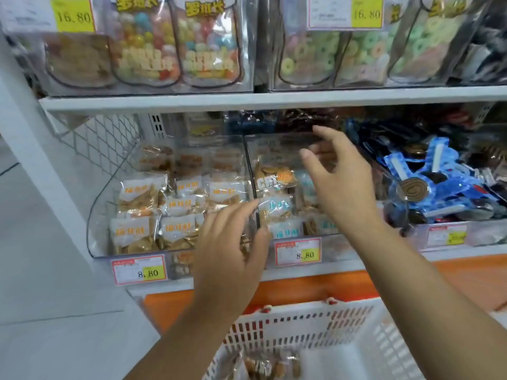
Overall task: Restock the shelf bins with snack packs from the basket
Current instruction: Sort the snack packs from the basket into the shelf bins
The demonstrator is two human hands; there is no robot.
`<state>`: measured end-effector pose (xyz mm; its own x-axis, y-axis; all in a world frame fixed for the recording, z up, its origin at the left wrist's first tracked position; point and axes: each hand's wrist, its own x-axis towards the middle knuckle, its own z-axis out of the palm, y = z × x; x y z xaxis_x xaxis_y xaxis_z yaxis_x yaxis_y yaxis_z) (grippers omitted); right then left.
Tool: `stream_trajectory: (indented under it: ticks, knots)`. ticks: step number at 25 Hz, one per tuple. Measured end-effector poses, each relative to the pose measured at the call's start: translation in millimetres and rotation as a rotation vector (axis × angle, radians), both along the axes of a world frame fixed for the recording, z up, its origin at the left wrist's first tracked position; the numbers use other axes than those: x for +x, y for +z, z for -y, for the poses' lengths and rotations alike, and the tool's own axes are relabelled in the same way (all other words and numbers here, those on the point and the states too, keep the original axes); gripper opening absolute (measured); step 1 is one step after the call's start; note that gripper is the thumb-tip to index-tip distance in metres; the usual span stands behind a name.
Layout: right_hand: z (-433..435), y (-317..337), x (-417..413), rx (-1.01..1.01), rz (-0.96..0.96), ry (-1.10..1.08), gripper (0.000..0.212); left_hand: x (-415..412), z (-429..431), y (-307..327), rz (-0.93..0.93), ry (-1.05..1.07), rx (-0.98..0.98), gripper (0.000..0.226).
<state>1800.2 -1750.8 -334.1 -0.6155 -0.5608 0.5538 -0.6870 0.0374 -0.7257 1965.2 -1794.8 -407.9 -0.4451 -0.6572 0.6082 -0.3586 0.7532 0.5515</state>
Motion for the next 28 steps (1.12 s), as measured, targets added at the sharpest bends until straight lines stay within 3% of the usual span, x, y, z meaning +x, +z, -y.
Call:
stream_trajectory:
  ticks: [1,3,5,7,9,10,12,14,16,18,20,22,24,26,28]
  knots:
    - [-28,-13,11,-0.164,0.017,0.033,0.026,4,-11,-10,-0.036,-0.038,-0.004,0.037]
    - [-77,-68,29,-0.306,0.093,0.011,0.022,11,-37,-42,0.024,-0.127,0.112,0.031]
    - [-109,-141,40,-0.169,0.238,-0.113,0.022,15,-61,-84,0.179,-0.175,0.338,0.031]
    - [-130,-224,43,0.329,0.463,-0.177,0.022,20,-83,-140,0.425,-0.185,0.547,0.034]
    - [-158,-301,45,0.994,0.702,-0.052,0.042,34,-104,-193,0.663,-0.190,0.771,0.035]
    - [-171,-328,48,1.223,0.776,0.035,0.050,44,-113,-216,0.746,-0.187,0.882,0.036]
    - [-185,-350,56,1.422,0.807,0.204,0.060,59,-123,-246,0.860,-0.172,0.967,0.035]
    - [-180,-348,65,1.394,0.856,0.293,0.067,62,-123,-258,0.922,-0.172,0.932,0.031]
    - [-169,-347,71,1.216,1.019,0.363,0.069,59,-118,-259,0.912,-0.167,0.977,0.034]
    - [-160,-348,77,1.228,0.955,0.442,0.066,56,-112,-258,0.903,-0.163,1.029,0.038]
    - [-161,-356,87,1.349,0.720,0.461,0.045,56,-111,-259,0.940,-0.180,1.034,0.041]
    - [-158,-354,86,1.242,0.730,0.339,0.008,57,-111,-260,0.935,-0.184,1.054,0.048]
    - [-151,-342,72,0.939,0.997,0.192,0.020,56,-108,-257,0.796,-0.129,1.193,0.063]
    - [-146,-317,57,0.746,1.201,0.192,0.016,54,-103,-248,0.544,-0.074,1.377,0.070]
    - [-147,-296,48,0.643,1.276,0.261,0.023,51,-100,-237,0.346,-0.065,1.502,0.050]
